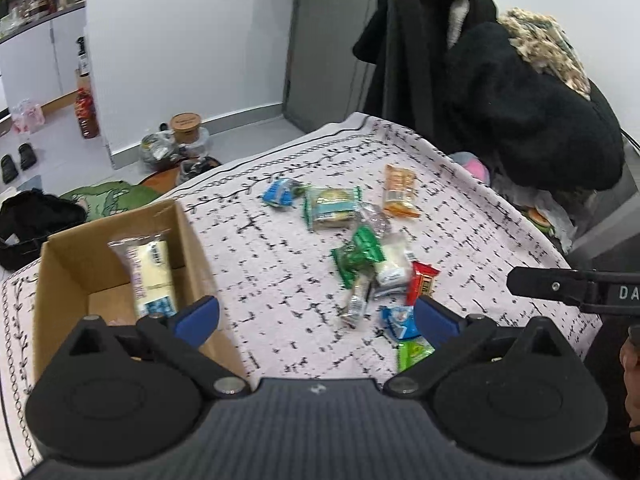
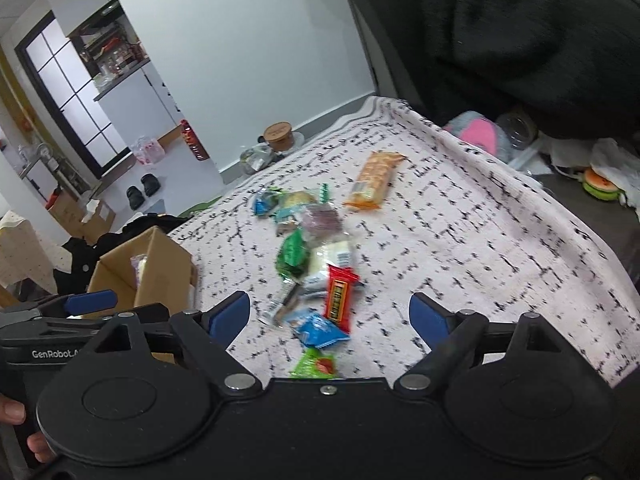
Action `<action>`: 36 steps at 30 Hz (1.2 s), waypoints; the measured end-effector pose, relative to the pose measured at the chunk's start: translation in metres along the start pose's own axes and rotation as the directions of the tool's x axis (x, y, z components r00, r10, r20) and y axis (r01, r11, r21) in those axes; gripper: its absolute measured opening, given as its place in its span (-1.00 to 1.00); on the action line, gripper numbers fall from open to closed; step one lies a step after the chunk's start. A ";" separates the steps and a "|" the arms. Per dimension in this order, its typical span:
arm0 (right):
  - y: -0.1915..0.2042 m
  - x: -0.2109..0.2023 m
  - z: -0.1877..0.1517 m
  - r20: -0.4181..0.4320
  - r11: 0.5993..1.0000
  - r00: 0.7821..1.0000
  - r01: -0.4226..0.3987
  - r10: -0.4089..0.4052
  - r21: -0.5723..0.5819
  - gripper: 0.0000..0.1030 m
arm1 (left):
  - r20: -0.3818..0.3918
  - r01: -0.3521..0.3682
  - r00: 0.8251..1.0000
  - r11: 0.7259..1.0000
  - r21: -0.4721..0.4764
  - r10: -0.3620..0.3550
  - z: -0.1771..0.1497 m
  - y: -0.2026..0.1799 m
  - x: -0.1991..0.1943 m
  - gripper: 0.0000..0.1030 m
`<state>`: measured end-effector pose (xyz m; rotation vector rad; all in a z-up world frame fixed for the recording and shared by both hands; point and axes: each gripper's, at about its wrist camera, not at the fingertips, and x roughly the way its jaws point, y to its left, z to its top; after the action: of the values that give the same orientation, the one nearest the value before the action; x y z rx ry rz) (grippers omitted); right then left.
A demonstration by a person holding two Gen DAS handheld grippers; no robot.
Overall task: Organize snacks
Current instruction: 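Move both tools back over the snack pile, then grasp the green wrapper with the right tool while the left tool grasps the blue wrapper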
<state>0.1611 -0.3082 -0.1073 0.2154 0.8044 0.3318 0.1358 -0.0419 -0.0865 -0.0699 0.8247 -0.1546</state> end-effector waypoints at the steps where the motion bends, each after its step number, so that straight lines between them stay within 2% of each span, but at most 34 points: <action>1: -0.002 0.000 -0.001 -0.002 1.000 1.000 0.006 -0.006 0.003 0.68 | -0.006 0.010 1.000 1.000 0.009 -0.010 -0.001 -0.003 0.002 0.99; 5: -0.012 -0.002 -0.004 -0.011 1.000 1.000 0.022 -0.022 0.015 0.68 | -0.022 0.020 1.000 1.000 0.011 -0.019 -0.004 -0.012 0.011 0.99; 13: -0.026 0.002 -0.016 -0.043 0.997 0.998 0.048 -0.046 0.053 0.66 | -0.031 0.036 0.999 0.997 0.074 -0.034 -0.009 -0.030 0.027 0.98; 19: -0.031 0.015 -0.027 -0.093 0.996 0.995 0.032 -0.024 0.085 0.44 | -0.050 0.065 0.997 0.994 0.092 -0.061 -0.016 -0.042 0.045 0.93; 23: -0.034 0.024 -0.031 -0.125 0.993 0.992 0.014 0.001 0.117 0.30 | -0.064 0.082 0.995 0.993 0.079 -0.077 -0.019 -0.043 0.053 0.71; 25: -0.035 0.028 -0.032 -0.133 0.992 0.991 0.000 0.017 0.130 0.29 | -0.075 0.085 0.994 0.994 0.061 -0.081 -0.020 -0.042 0.056 0.60; 27: -0.034 0.033 -0.032 -0.142 0.990 0.989 -0.010 0.030 0.140 0.28 | -0.085 0.082 0.993 0.995 0.051 -0.078 -0.021 -0.040 0.058 0.39; 29: -0.032 0.038 -0.032 -0.152 0.989 0.988 -0.018 0.041 0.146 0.28 | -0.093 0.086 0.992 0.995 0.042 -0.081 -0.022 -0.039 0.060 0.30; 36: -0.028 0.057 -0.036 -0.186 0.982 0.979 -0.043 0.078 0.185 0.28 | -0.090 0.068 0.994 0.998 -0.003 -0.068 -0.024 -0.031 0.062 0.25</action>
<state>0.1770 -0.3112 -0.1783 0.3822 1.0225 0.3416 0.1564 -0.0828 -0.1437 -0.0911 0.9126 -0.2234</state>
